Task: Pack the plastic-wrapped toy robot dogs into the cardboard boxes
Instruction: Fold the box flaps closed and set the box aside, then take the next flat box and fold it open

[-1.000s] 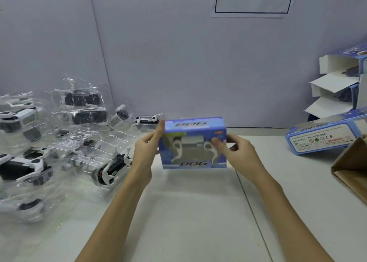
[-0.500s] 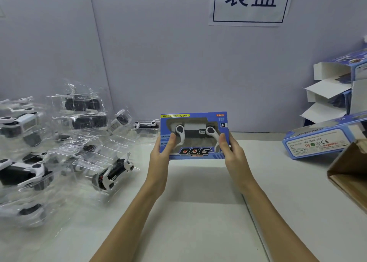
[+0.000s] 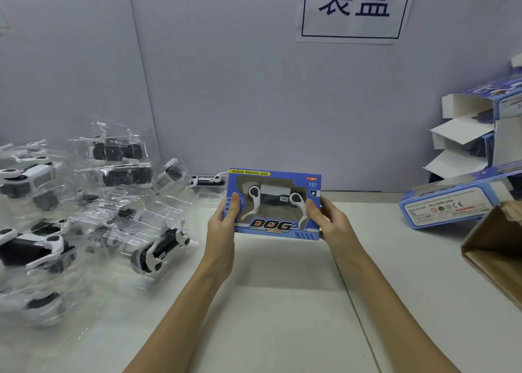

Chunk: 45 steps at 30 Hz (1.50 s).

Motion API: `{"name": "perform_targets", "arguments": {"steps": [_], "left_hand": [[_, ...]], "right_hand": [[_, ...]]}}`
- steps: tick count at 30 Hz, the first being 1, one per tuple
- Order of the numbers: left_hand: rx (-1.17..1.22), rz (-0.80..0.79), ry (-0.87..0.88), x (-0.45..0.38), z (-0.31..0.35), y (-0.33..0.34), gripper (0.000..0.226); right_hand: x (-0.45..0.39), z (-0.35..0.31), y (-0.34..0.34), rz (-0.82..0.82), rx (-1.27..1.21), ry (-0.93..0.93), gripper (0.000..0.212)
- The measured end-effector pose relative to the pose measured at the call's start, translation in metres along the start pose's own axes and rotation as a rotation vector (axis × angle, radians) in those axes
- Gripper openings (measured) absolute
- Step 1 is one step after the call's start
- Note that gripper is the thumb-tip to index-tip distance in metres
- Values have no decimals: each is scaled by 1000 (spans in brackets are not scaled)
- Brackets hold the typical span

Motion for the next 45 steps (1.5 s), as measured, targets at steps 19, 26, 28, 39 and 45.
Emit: {"name": "perform_targets", "arguments": {"steps": [19,26,28,39,45], "left_hand": [[62,33,-7,-10,-7,-14,63],[7,-31,-102,-9,-17,-10,68],[-30,-50,-121,-8,-21,-7,71],[-156,-143,-132,0,-22,8,71],[-199,-150,-130,-2,-21,8,72]], "right_hand": [[4,-45,-67,107,-331,-59,53],[35,-69,-154,800,-931,-445,71],[50,-68,-195,1014,-921,-515,68],[-12,-2,-236,855,125,56,111],[-4,-12,-281,1073,391,32,113]]}}
Point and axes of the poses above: each hand's wrist, its own x-axis away from the middle knuckle, its own y-axis out of the palm, z = x × y, the point moved 10 cm from there along -x, towards the middle knuckle, and after that the axes turned 1 degree about y, right-handed, at the moved point
